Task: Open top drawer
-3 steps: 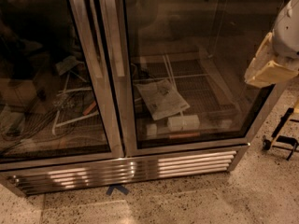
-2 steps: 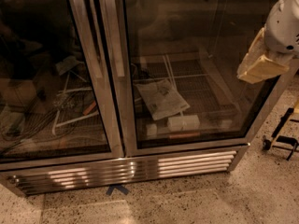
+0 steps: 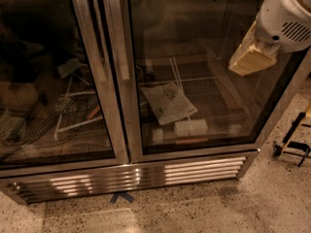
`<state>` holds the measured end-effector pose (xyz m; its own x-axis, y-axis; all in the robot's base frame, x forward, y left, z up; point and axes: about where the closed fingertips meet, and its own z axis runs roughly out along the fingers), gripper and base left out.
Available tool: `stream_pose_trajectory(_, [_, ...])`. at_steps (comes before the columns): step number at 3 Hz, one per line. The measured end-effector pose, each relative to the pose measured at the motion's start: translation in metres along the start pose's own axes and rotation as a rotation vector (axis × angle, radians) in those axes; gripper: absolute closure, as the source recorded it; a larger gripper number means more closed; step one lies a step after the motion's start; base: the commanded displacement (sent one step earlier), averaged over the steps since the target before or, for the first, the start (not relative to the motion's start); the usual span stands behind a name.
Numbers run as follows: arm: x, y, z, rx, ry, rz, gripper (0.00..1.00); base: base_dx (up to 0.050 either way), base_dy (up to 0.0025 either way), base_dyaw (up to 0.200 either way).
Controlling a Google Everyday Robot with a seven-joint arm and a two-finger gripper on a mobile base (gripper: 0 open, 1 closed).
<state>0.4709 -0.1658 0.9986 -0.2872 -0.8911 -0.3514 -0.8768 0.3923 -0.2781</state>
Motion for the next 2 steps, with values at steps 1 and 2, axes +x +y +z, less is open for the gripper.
stream_pose_trajectory(1, [-0.02, -0.007, 0.009, 0.024, -0.035, 0.029, 1.0, 0.0, 0.0, 0.0])
stream_pose_trajectory(2, [-0.047, -0.017, 0.023, 0.058, -0.065, 0.038, 1.0, 0.0, 0.0, 0.0])
